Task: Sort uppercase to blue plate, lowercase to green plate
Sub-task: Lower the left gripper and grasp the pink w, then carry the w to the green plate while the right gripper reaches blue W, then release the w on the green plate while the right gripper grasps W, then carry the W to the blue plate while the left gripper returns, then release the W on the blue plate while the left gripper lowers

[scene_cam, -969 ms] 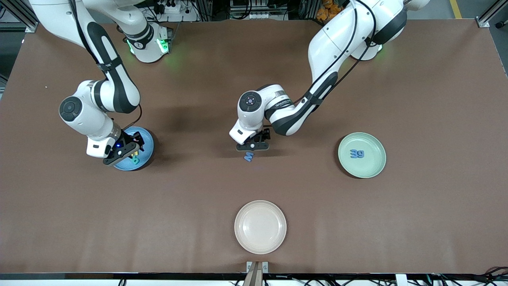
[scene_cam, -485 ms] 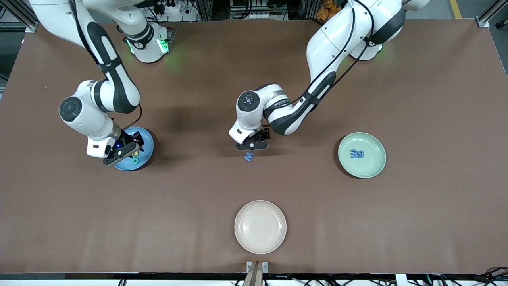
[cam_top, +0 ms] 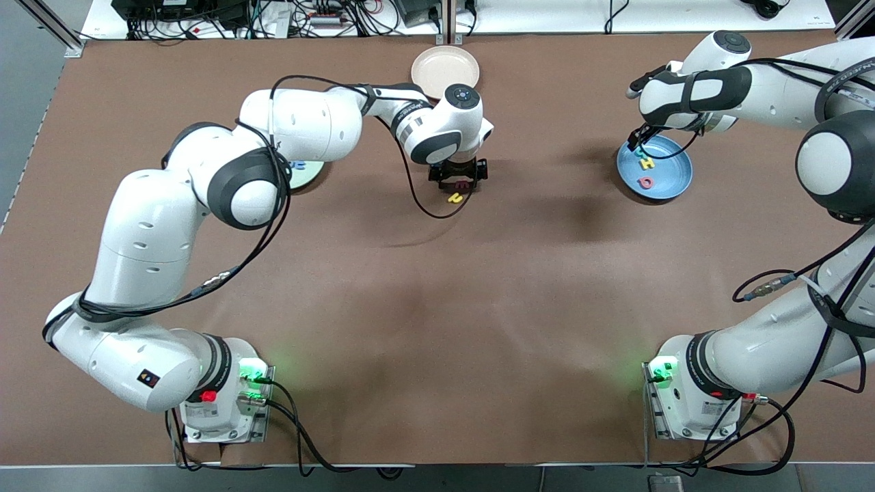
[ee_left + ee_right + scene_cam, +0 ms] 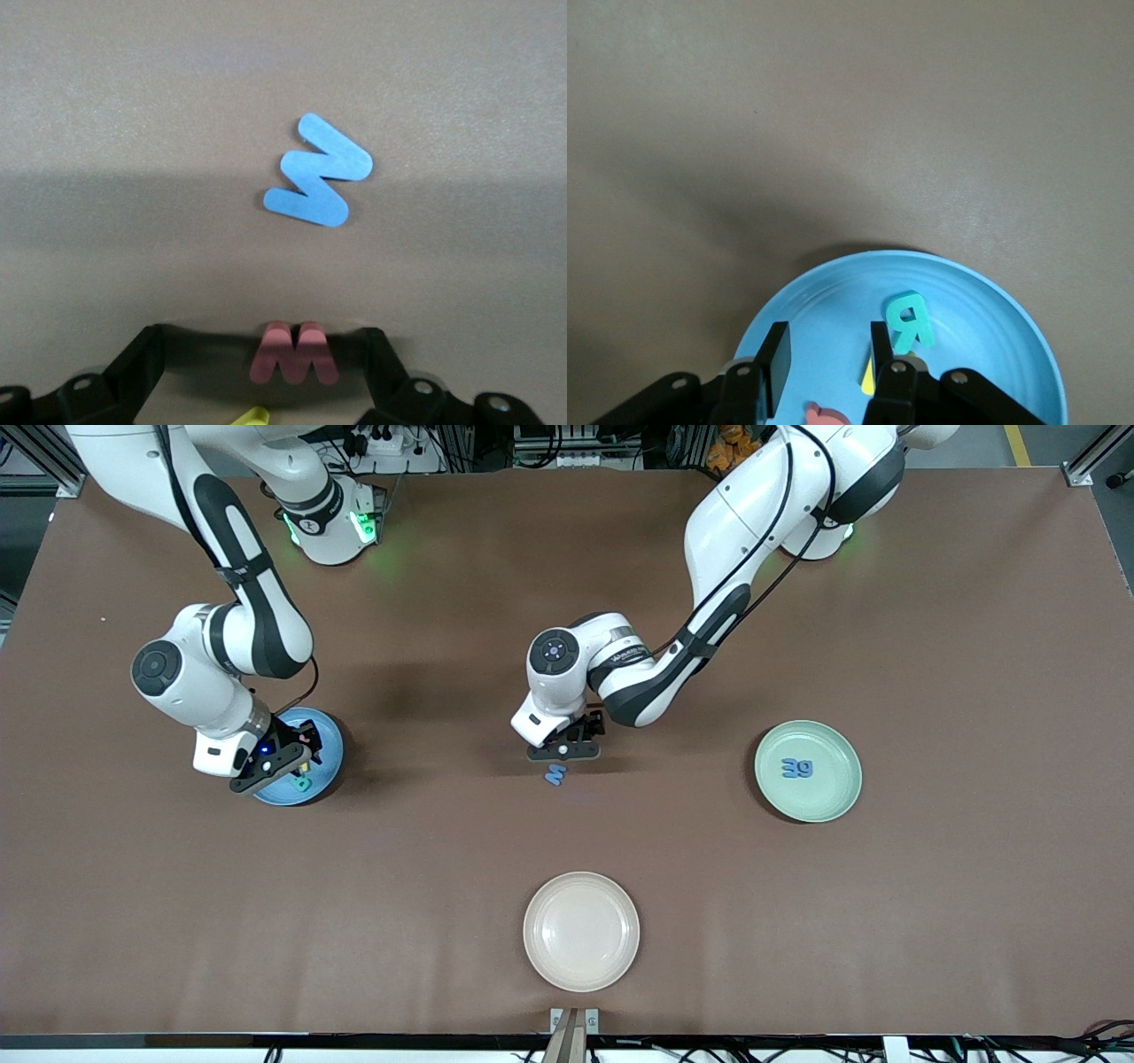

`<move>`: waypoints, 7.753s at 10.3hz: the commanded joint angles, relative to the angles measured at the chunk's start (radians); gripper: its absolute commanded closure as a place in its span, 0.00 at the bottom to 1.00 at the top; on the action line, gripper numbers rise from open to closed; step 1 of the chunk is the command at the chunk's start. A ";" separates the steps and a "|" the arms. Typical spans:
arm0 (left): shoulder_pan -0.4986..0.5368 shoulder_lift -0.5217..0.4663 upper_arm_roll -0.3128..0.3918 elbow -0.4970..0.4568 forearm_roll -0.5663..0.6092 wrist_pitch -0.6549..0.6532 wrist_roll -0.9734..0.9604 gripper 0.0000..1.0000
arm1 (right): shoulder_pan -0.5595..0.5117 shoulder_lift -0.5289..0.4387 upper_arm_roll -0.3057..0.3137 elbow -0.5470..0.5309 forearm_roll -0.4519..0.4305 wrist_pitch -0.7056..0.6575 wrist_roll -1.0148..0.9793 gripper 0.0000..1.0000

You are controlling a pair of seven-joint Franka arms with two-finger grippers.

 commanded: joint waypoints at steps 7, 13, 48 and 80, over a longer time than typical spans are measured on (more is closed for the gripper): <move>-0.029 -0.006 0.010 0.016 -0.068 -0.038 -0.009 1.00 | 0.003 -0.017 0.003 0.069 0.029 -0.126 -0.007 0.24; 0.179 -0.169 0.000 -0.007 -0.107 -0.238 -0.008 1.00 | 0.111 0.007 0.009 0.147 0.100 -0.140 0.290 0.26; 0.816 -0.340 -0.146 -0.331 -0.089 -0.352 0.471 0.00 | 0.619 0.589 0.036 0.795 -0.266 -0.123 1.920 0.67; 0.026 -0.116 0.009 -0.111 -0.092 0.022 -0.524 0.00 | 0.339 -0.143 -0.372 -0.167 -0.252 0.080 0.522 0.44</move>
